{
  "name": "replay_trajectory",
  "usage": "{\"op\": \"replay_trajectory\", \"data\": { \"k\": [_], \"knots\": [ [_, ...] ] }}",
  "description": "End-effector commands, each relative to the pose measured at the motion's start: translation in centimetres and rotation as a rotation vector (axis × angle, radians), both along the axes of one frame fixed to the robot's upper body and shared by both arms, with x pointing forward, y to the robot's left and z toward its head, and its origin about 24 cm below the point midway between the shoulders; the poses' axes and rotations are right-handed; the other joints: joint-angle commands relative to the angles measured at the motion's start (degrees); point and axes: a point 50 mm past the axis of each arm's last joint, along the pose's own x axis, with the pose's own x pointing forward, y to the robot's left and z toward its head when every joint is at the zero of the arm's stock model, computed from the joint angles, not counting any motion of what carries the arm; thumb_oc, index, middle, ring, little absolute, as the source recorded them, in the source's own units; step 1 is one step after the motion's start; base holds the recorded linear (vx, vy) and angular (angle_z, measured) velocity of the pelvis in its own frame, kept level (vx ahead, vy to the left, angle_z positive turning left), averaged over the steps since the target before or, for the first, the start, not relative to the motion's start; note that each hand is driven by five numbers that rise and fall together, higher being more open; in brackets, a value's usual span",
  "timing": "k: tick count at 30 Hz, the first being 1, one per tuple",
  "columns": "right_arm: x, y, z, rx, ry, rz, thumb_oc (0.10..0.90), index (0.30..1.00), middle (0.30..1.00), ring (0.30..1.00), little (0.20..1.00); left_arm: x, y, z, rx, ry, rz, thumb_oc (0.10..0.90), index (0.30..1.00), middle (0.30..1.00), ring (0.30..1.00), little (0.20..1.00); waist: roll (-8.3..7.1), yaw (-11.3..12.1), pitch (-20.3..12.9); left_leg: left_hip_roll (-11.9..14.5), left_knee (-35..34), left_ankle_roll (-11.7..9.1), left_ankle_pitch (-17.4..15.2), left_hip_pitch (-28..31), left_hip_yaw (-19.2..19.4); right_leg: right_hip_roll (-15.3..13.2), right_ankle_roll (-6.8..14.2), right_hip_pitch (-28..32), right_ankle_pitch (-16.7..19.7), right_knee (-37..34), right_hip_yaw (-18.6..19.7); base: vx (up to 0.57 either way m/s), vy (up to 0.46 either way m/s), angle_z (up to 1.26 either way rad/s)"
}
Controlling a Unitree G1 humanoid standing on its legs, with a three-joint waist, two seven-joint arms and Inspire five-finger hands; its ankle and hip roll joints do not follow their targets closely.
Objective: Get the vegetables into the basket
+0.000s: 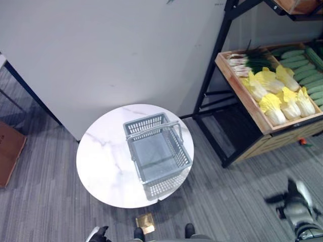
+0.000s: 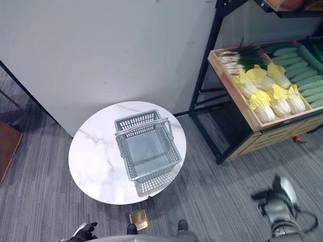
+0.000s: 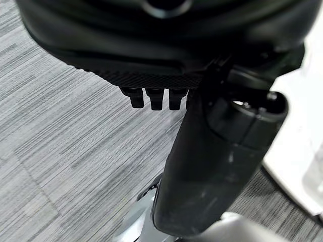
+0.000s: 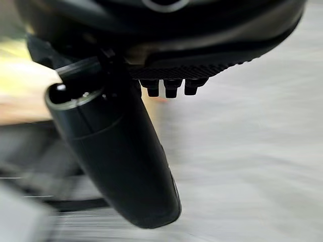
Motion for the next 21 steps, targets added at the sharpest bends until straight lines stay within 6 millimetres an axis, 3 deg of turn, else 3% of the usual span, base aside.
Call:
{"op": "replay_trajectory", "data": {
  "k": [1, 2, 3, 5, 8, 9, 10, 14, 21],
  "knots": [
    [6.7, 2.6, 7.7, -0.216, -0.276, 0.288, 0.9, 1.0, 1.0, 1.0, 1.0, 2.3, 0.3, 0.5, 0.013, -0.063, 0.008, 0.9, 1.0, 1.0, 1.0, 1.0, -0.51, 2.2, 1.6, 1.8, 0.2, -2.5, -1.6, 1.5, -0.2, -3.3, 4.1, -2.4, 4.0, 0.1, 0.7, 0.02, -0.036, 0.02],
    [8.0, 3.8, 9.7, -0.294, -0.32, 0.389, 0.9, 1.0, 1.0, 1.0, 1.0, 2.3, 0.3, 0.5, 0.011, -0.062, 0.001, 0.9, 1.0, 1.0, 1.0, 1.0, -0.43, 2.7, 1.7, 1.9, 0.2, -2.7, -1.5, 1.3, -0.5, -3.2, 4.0, -2.2, 3.8, 0.1, 0.2, 0.02, -0.03, 0.04],
    [8.0, 3.8, 9.7, -0.295, -0.32, 0.39, 0.9, 1.0, 1.0, 1.0, 1.0, 2.3, 0.3, 0.5, 0.011, -0.063, 0.001, 0.9, 1.0, 1.0, 1.0, 1.0, -0.43, 2.7, 1.7, 1.9, 0.2, -2.7, -1.5, 1.3, -0.5, -3.2, 4.0, -2.2, 3.8, 0.1, 0.2, 0.02, -0.035, 0.05],
    [9.9, 6.6, 12.5, -0.36, -0.386, 0.563, 0.9, 1.0, 1.0, 1.0, 1.0, 2.3, 0.5, 0.5, 0.016, -0.057, -0.011, 0.9, 1.0, 1.0, 1.0, 1.0, -0.56, 3.6, 1.6, 2.1, 0.2, -2.9, -1.2, 1.1, -0.7, -3.1, 3.9, -2.0, 3.6, 0.0, -0.2, 0.02, -0.031, 0.09],
    [11.2, 8.9, 14.1, -0.377, -0.423, 0.677, 0.9, 1.0, 1.0, 1.0, 1.0, 2.4, 0.2, 0.5, 0.014, -0.06, -0.028, 0.9, 1.0, 1.0, 1.0, 1.0, -0.41, 4.3, 1.8, 2.3, 0.2, -3.0, -1.0, 0.7, -1.1, -3.1, 3.8, -1.9, 3.4, 0.0, -0.9, 0.0, -0.029, 0.12],
    [12.8, 11.6, 15.4, -0.393, -0.436, 0.788, 0.9, 1.0, 1.0, 1.0, 1.0, 2.5, 0.1, 0.5, 0.008, -0.058, -0.033, 0.9, 1.0, 1.0, 1.0, 1.0, -0.39, 5.2, 2.2, 2.5, 0.2, -3.2, -0.6, 0.2, -1.5, -3.1, 3.7, -1.9, 3.3, 0.0, -1.5, -0.01, -0.035, 0.2],
    [12.8, 11.6, 15.4, -0.394, -0.436, 0.788, 0.9, 1.0, 1.0, 1.0, 1.0, 2.5, 0.1, 0.5, 0.008, -0.058, -0.033, 0.9, 1.0, 1.0, 1.0, 1.0, -0.38, 5.2, 2.2, 2.5, 0.2, -3.2, -0.6, 0.2, -1.5, -3.1, 3.7, -1.9, 3.3, 0.0, -1.5, -0.02, -0.043, 0.12],
    [15.1, 16.0, 17.4, -0.373, -0.474, 0.921, 0.9, 1.0, 1.0, 1.0, 1.0, 2.7, -0.3, 0.4, 0.007, -0.061, -0.051, 0.9, 1.0, 1.0, 1.0, 1.0, -0.54, 6.6, 3.9, 2.9, 0.2, -3.5, 0.4, -1.5, -2.2, -2.7, 3.5, -3.1, 3.5, 0.0, -2.0, -0.03, -0.028, 0.13],
    [16.8, 18.9, 20.4, -0.406, -0.531, 0.987, 0.9, 1.0, 1.0, 1.0, 1.0, 3.5, -0.2, 0.7, 0.022, -0.094, -0.037, 0.9, 1.0, 1.0, 1.0, 1.0, -0.74, 7.9, 5.9, 3.2, 0.2, -3.9, 1.7, -4.6, -3.1, -2.4, 3.3, -5.5, 4.1, 0.0, -2.6, -0.04, -0.023, 0.08]
  ]
}}
